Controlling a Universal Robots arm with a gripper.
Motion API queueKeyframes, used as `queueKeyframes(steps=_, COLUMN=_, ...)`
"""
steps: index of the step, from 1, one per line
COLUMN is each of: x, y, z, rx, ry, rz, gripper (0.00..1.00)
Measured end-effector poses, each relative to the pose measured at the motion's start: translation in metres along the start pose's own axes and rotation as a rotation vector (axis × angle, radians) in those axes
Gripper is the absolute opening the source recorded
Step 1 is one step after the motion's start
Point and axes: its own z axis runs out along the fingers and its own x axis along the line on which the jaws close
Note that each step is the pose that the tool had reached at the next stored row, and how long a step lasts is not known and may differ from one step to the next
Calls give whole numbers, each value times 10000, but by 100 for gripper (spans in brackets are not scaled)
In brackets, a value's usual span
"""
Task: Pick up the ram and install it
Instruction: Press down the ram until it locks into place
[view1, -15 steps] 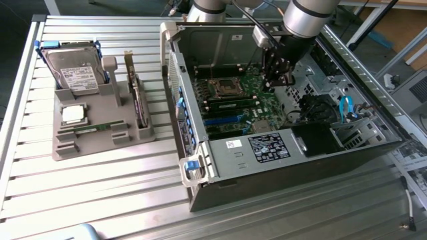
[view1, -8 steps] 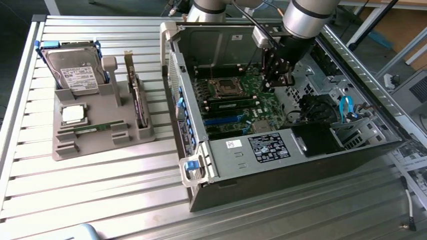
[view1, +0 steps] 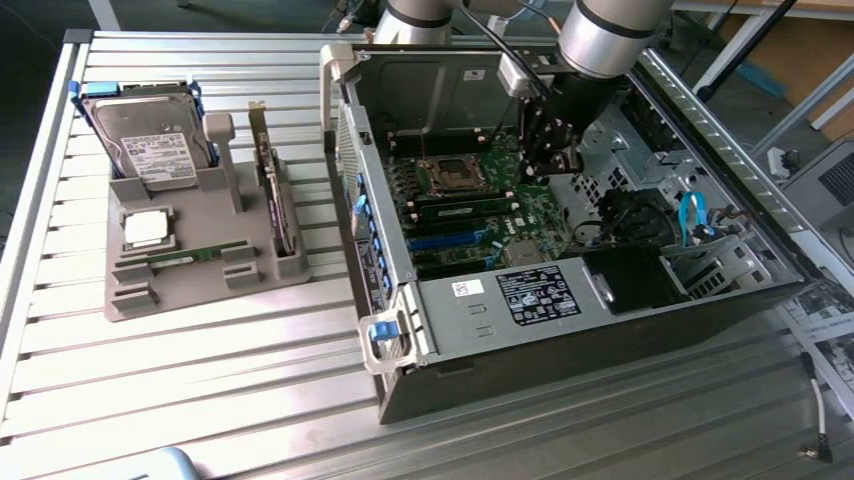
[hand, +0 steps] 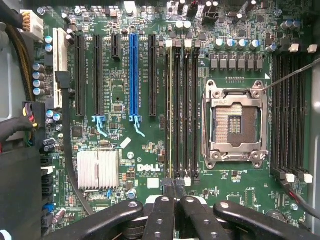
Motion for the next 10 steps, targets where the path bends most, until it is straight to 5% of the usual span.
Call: queueKeyframes(steps=10, x=2, y=0, z=144, rx=0, ry=1, rz=0, gripper=10)
